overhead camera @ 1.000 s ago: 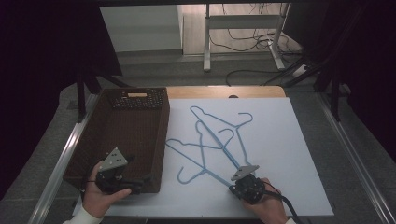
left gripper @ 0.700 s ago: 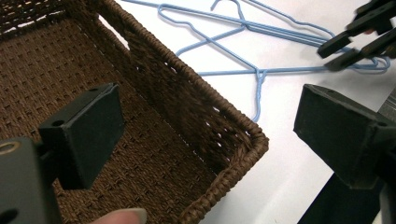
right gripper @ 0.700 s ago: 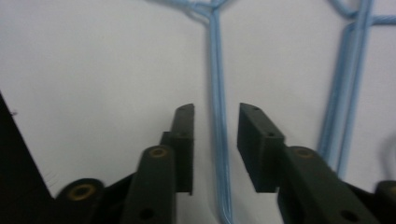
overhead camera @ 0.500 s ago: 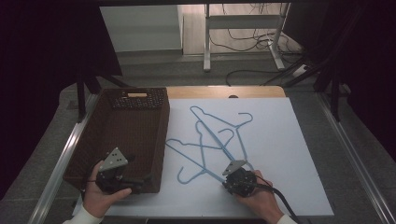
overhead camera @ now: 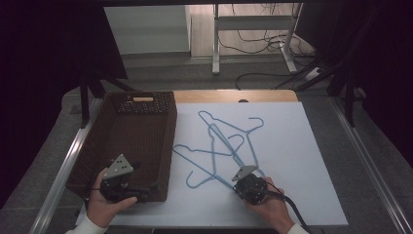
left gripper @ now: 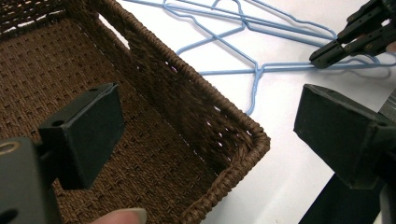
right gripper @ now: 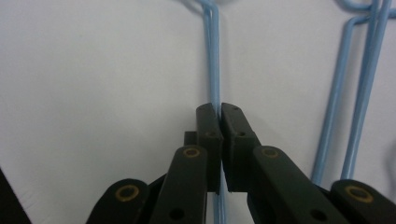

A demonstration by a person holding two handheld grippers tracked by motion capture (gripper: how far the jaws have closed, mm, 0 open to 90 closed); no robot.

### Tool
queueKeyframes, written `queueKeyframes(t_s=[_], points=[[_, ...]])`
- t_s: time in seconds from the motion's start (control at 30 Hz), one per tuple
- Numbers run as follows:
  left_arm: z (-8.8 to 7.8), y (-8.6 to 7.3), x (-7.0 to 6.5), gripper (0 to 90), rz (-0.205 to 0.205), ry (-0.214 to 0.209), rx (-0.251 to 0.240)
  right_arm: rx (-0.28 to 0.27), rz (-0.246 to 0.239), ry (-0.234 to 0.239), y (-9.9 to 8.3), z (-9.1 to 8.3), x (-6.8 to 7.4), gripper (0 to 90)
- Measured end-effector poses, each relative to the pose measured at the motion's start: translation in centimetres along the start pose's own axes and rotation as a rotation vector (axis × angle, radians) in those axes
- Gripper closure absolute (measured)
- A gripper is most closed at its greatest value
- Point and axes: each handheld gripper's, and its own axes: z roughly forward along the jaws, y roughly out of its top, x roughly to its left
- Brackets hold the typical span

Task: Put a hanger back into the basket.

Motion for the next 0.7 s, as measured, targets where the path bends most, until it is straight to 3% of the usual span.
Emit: queueKeyframes(t_s=[0.33, 0.4, 0.7], points=[[-0.2, 0.4, -0.8, 9.9, 0.034, 0.003, -0.024, -0.080, 0.044, 0.075, -0.3, -3.1, -0.8, 87.3], [-0.1, 0.5, -1.0, 11.2, 0.043, -0.001, -0.025, -0.130, 0.070, 0.112, -1.0, -4.6, -1.6, 87.4], [0.9, 2.3, -3.0, 14.2, 0.114, -0.015, -0.029, -0.234, 0.128, 0.148, -2.6, -8.4, -4.1, 87.5]])
